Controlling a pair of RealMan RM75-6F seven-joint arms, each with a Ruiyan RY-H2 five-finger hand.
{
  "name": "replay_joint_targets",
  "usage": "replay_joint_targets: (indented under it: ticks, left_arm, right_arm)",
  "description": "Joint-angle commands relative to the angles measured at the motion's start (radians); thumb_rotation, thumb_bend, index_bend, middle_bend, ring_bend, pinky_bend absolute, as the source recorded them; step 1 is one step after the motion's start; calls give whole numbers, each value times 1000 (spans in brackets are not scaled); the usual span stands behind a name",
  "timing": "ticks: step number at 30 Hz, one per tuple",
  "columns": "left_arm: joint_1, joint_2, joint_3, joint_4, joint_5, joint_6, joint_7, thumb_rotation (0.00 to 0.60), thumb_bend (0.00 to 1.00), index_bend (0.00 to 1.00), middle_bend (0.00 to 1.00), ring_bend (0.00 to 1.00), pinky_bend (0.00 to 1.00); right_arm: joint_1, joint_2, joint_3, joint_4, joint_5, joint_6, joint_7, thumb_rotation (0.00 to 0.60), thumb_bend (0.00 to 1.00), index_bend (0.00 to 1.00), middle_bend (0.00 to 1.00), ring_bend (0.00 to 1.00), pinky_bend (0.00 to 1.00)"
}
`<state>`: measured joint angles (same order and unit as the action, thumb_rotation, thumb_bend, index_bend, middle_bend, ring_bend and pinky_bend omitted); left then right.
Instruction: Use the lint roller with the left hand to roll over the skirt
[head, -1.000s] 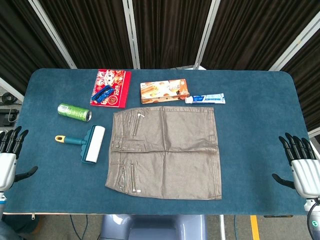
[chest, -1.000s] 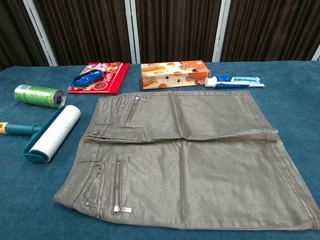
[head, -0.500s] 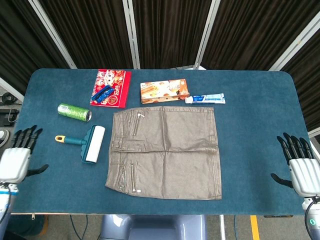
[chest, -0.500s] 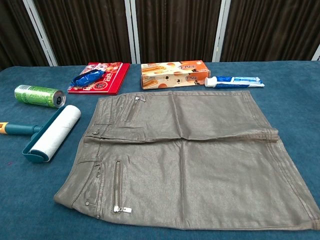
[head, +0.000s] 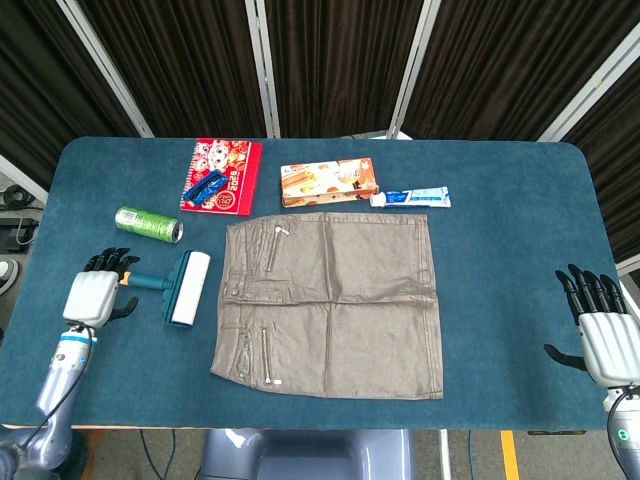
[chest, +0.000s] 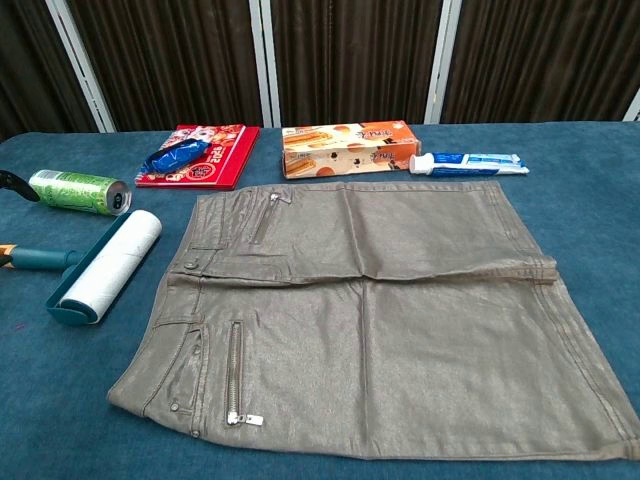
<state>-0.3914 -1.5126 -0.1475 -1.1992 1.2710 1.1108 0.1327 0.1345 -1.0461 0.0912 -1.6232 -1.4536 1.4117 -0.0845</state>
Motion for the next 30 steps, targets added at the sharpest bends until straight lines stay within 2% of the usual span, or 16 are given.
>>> replay_joint_targets:
  ticks: [1, 11, 17, 30]
  left_arm:
    - [-24, -45, -2, 56, -19, -34, 7, 600, 326, 231, 128, 95, 167]
    - [-69, -152, -5, 219, -22, -87, -34, 600, 403, 300, 192, 160, 224]
    - [-83, -196, -9, 283, -15, -88, -57, 600, 409, 309, 185, 161, 226]
    - [-104, -214, 4, 285, 10, -103, -76, 600, 413, 322, 200, 169, 243]
  right_arm:
    - [2, -2, 0, 3, 5, -6, -2, 600, 0, 0, 0, 0, 0]
    - [10, -12, -1, 16, 21, -27, -13, 600, 0, 0, 0, 0, 0]
    - [14, -21, 1, 23, 36, -39, -28, 600, 0, 0, 0, 0, 0]
    - [19, -31, 2, 33, 57, -52, -45, 600, 0, 0, 0, 0, 0]
